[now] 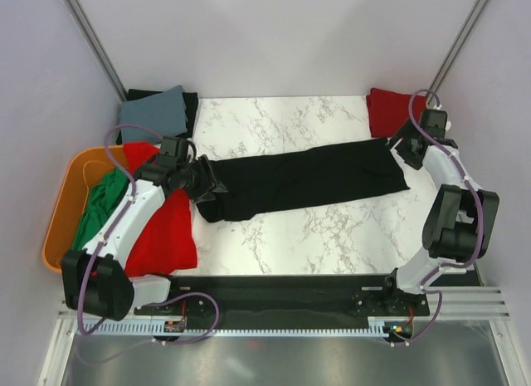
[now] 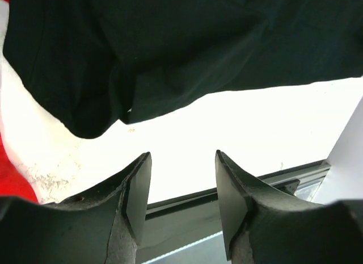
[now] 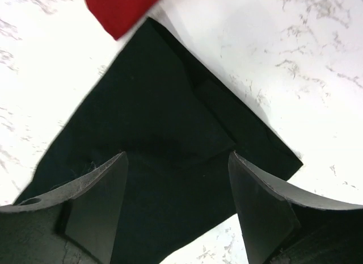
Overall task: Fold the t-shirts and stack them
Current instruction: Fold the tshirt
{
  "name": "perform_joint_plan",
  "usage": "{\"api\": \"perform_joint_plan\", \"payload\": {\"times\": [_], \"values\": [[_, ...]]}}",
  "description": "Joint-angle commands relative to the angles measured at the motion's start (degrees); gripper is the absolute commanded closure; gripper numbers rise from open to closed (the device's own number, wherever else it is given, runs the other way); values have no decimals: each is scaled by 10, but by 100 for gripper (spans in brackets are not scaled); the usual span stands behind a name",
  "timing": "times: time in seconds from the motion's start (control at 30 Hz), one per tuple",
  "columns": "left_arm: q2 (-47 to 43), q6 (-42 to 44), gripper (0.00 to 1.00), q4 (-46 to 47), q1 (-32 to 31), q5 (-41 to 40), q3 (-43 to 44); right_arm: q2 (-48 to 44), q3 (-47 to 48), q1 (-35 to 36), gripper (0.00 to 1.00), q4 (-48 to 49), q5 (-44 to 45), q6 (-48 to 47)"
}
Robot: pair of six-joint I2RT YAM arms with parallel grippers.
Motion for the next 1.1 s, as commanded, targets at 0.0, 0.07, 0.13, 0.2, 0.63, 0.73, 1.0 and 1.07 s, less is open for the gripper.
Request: {"api": "perform_joint_plan", "payload": {"times": [0.0, 0.07, 0.13, 0.2, 0.63, 0.73, 1.0, 1.07], "values": [[-40, 2, 44, 7, 2, -21, 6, -51, 25, -3, 21, 17, 1, 11], [-26, -2, 44, 12, 1, -23, 11, -50, 35, 13, 21, 28, -44, 15], [-6, -9, 45, 28, -1, -14, 15, -29, 46, 49, 21, 34, -73, 4], [31, -16, 46, 40, -15, -12, 26, -2, 70, 76, 22, 30, -93, -12], [365, 6, 50, 77, -72, -70, 194, 115, -25, 118, 24, -35, -66, -18], [416, 18, 51, 76, -71, -98, 218, 90, -94, 137, 24, -45, -103, -13], [596, 23, 51, -16, -75, -153, 487, -118, -317, 330, 23, 6, -201, 138], [685, 22, 51, -70, -78, -147, 635, -171, -336, 413, 22, 18, -186, 201]]}}
